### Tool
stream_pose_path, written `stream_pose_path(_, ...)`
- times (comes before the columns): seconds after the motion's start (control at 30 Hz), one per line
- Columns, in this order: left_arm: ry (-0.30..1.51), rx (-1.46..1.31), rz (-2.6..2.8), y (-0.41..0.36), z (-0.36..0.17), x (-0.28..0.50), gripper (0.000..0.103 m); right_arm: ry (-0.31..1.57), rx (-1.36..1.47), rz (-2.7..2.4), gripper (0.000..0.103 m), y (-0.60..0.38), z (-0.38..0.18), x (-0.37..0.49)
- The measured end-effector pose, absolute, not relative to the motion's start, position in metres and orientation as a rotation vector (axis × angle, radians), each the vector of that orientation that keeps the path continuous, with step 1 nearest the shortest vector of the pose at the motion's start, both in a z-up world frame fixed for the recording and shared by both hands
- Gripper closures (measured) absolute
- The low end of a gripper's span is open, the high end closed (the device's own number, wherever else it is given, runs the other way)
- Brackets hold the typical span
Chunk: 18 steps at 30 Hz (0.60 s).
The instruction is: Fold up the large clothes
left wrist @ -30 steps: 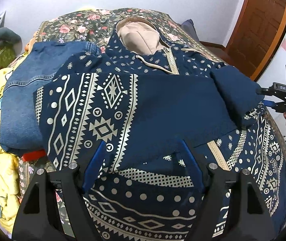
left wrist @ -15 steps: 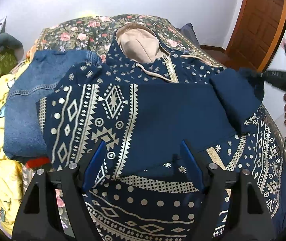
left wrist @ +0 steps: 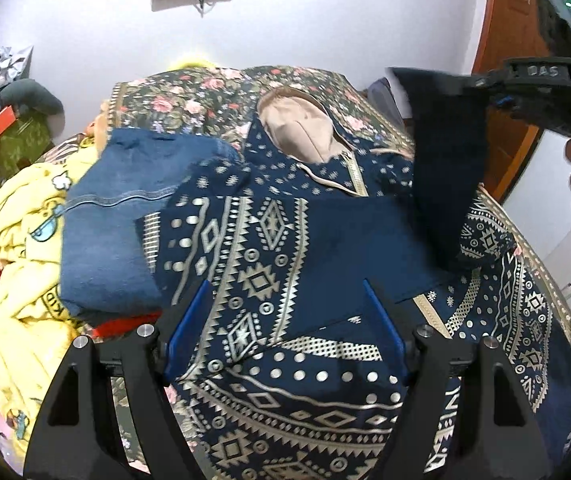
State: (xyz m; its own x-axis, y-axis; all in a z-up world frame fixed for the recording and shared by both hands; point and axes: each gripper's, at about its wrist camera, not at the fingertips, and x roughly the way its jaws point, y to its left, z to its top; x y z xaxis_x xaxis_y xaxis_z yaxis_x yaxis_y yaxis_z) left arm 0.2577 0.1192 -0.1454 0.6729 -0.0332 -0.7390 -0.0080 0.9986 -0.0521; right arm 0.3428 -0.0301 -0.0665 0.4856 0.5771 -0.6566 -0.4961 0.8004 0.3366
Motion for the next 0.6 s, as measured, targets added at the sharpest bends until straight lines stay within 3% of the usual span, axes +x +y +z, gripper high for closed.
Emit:
stream_pose_path(0.37, 0.856, -0.119, 0.068, 0.177, -0.153, 0.22, 0.028, 1.157, -0.107, 0.803, 0.097, 0.081, -0.168, 0.305)
stream_pose_path(0.57, 0.9, -0.131, 0.102, 0.192, -0.171, 0.207, 0.028, 1.309, -0.18, 0.791, 0.091, 0.093, -0.19, 0.302)
stream_pose_path(0.6, 0.907, -0.131, 0.105, 0.192, -0.173, 0.206, 0.028, 1.343, -0.175, 0.804, 0.081, 0.092, -0.191, 0.303)
